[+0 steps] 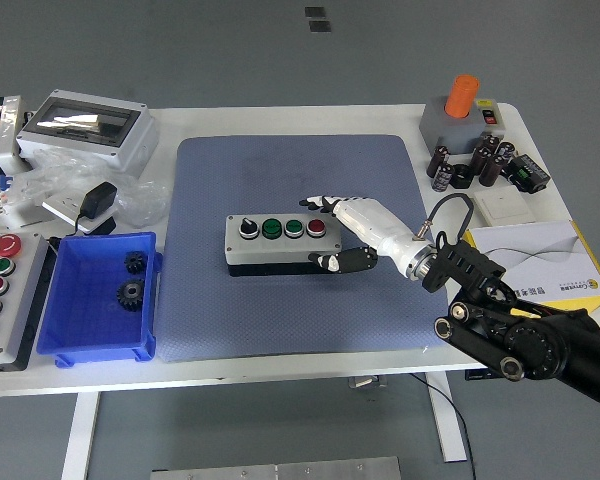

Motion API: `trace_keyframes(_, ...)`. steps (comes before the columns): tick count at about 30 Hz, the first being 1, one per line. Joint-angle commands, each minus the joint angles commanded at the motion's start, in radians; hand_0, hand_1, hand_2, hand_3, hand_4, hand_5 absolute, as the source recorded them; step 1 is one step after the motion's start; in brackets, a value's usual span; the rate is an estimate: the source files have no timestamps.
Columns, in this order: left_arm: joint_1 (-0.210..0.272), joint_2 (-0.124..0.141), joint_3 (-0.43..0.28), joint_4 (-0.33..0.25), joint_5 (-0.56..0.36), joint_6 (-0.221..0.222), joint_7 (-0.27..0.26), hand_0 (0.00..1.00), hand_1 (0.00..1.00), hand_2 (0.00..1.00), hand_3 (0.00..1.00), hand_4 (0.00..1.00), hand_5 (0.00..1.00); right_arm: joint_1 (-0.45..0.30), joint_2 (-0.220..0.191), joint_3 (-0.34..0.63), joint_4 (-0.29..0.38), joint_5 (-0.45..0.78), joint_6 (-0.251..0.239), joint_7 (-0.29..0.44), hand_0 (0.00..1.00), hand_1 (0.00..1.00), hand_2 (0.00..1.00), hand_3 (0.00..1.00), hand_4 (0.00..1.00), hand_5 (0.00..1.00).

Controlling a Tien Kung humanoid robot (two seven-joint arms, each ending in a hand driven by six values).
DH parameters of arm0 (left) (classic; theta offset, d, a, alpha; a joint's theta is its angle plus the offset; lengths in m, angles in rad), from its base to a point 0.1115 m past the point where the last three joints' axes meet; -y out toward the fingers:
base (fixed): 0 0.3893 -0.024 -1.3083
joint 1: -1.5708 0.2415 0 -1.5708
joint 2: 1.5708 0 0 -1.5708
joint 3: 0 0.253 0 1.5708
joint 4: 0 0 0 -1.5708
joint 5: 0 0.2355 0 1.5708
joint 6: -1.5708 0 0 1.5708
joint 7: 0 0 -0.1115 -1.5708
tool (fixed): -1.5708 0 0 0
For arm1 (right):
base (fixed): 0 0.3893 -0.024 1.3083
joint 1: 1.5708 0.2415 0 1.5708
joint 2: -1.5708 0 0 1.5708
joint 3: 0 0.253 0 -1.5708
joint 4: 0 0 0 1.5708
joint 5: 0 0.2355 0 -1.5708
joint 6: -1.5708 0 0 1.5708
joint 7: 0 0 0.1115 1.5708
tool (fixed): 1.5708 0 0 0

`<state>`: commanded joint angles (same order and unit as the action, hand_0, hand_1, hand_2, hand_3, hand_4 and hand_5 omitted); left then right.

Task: Pick up the button,place it on the desk,press the button,press the button

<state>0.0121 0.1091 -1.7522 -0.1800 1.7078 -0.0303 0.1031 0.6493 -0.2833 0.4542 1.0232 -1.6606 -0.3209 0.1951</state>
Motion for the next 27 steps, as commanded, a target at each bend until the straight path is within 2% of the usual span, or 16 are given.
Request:
trace_keyframes(7,0.0,0.0,0.001,0.0,-0.001,-0.001,-0.001,0.731,0.733,0.63,0.679,0.625,0.177,0.002,-0.004,0.003,0.009,0.004,0.012,-0.005,0.776,0.78,0.866,0.926,0.699,0.042)
trace_keyframes(14,0.0,-0.001,0.002,0.0,-0.002,-0.002,-0.003,0.731,0.733,0.629,0.68,0.622,0.172,0.001,-0.007,0.012,0.013,-0.01,0.059,-0.037,0.778,0.781,0.871,0.936,0.711,0.047)
trace_keyframes(15,0.0,-0.001,0.002,0.0,-0.002,-0.002,-0.003,0.73,0.734,0.626,0.671,0.613,0.17,0.001,-0.007,0.013,0.013,-0.012,0.064,-0.04,0.779,0.791,0.884,0.955,0.824,0.169)
trace_keyframes(20,0.0,-0.001,0.001,0.0,-0.002,-0.003,-0.004,0.73,0.734,0.626,0.671,0.613,0.17,-0.001,-0.009,0.018,0.018,-0.015,0.08,-0.05,0.779,0.791,0.884,0.955,0.824,0.169)
trace_keyframes(21,0.0,-0.001,0.001,0.0,-0.002,-0.003,-0.004,0.73,0.734,0.624,0.664,0.607,0.167,-0.001,-0.01,0.019,0.02,-0.014,0.082,-0.051,0.846,0.887,0.998,0.998,0.998,0.351)
trace_keyframes(26,0.001,-0.001,0.001,0.0,-0.002,-0.004,-0.005,0.73,0.734,0.624,0.664,0.607,0.167,-0.001,-0.011,0.025,0.025,-0.008,0.082,-0.049,0.846,0.887,0.998,0.998,0.998,0.351)
trace_keyframes(27,0.001,-0.001,0.001,0.0,-0.002,-0.004,-0.005,0.73,0.734,0.621,0.661,0.599,0.164,-0.001,-0.011,0.026,0.026,-0.007,0.081,-0.048,0.888,0.921,0.998,0.998,0.998,0.38)
